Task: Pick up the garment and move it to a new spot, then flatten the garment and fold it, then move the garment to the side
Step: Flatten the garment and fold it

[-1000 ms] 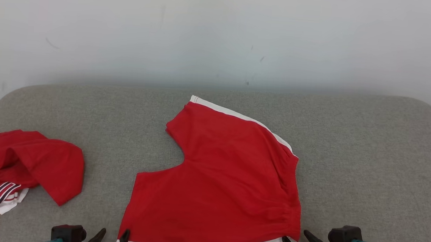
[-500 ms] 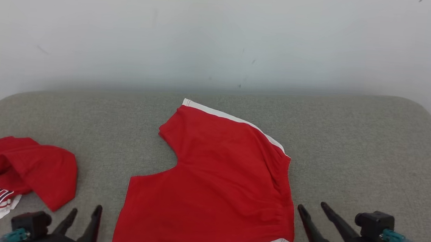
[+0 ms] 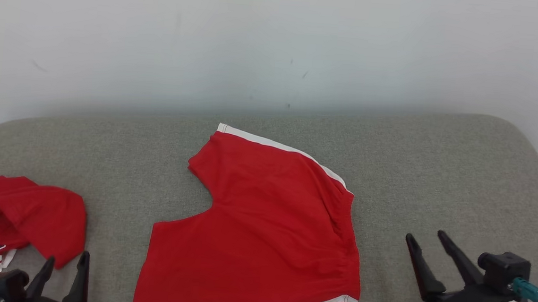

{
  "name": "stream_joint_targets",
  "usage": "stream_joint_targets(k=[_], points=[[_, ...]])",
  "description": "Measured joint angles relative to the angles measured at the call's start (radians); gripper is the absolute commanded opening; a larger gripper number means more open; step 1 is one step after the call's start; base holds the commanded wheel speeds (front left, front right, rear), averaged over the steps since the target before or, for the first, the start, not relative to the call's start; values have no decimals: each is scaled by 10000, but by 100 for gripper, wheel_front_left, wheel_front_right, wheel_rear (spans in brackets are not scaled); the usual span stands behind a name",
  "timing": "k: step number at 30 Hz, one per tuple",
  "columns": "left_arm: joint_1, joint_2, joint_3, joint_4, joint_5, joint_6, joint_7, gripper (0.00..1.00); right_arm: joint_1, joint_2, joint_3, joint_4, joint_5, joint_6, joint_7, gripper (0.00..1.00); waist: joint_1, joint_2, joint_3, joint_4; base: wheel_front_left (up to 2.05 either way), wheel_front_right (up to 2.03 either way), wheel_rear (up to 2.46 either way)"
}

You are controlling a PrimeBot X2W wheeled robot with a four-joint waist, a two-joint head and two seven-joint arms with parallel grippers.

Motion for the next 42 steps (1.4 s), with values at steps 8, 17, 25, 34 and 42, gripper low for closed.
stream_joint_targets(k=[8, 17, 25, 34, 42], points=[[613, -414, 1402, -663, 817, 0, -13, 100, 650, 161, -1649, -209, -773, 0, -35, 100, 0, 0, 55, -48, 0, 0, 0], [954, -512, 1818, -1273, 1793, 0, -13, 100, 1195, 502, -2284, -190, -1570, -4, -42, 100, 0, 0, 160, -31, 0, 0, 0], [1116, -428, 1837, -1797, 2069, 0, -13, 100, 1204, 577, -2591, -541, -2100, -4, -42, 100, 0, 0, 232, -18, 0, 0, 0], [1526, -755, 2403, -2554, 2451, 0, -10, 100, 1607, 1022, -3135, -1030, -2518, -4, -23, 100, 0, 0, 198, 32, 0, 0, 0], [1573, -961, 2644, -2673, 3007, 0, 236, 100, 1828, 1220, -3381, -1166, -2817, -4, 121, 100, 0, 0, 205, 62, 0, 0, 0]])
